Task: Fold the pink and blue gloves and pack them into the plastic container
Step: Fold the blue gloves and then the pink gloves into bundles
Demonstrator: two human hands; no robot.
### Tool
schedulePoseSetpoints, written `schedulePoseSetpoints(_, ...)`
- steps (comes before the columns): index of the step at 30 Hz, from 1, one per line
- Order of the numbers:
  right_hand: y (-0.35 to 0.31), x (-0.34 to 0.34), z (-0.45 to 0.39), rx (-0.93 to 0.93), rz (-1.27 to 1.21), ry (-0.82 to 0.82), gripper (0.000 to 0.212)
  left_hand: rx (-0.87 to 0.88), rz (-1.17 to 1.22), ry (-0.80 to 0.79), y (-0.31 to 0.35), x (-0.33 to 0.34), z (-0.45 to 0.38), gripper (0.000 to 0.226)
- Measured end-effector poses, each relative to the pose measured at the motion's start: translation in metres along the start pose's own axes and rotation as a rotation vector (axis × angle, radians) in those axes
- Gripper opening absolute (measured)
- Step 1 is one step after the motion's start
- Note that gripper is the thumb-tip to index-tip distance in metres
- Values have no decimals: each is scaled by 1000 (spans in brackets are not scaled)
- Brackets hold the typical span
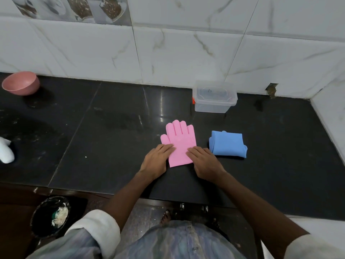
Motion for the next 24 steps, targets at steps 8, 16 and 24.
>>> schedulePoseSetpoints(8, 24, -19, -10, 262, -288, 124, 27, 7, 212, 87, -4, -7, 5, 60)
schedulePoseSetpoints(16, 44, -31, -14, 489, -711, 272, 17, -349, 516, 141, -18, 1, 4, 30)
schedulePoseSetpoints(24, 12, -27, -38, 226, -145, 144, 56, -623, 399, 46, -34, 2, -21, 40)
Point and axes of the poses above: each hand's wrist, its own z-axis away from the middle knuckle, its own x-axis out of the palm, y = z × x, the point moved 9 cm from there along -z, towards the middle knuckle, and after that the axes turned 5 degrees about z, right-handed, at the moved point
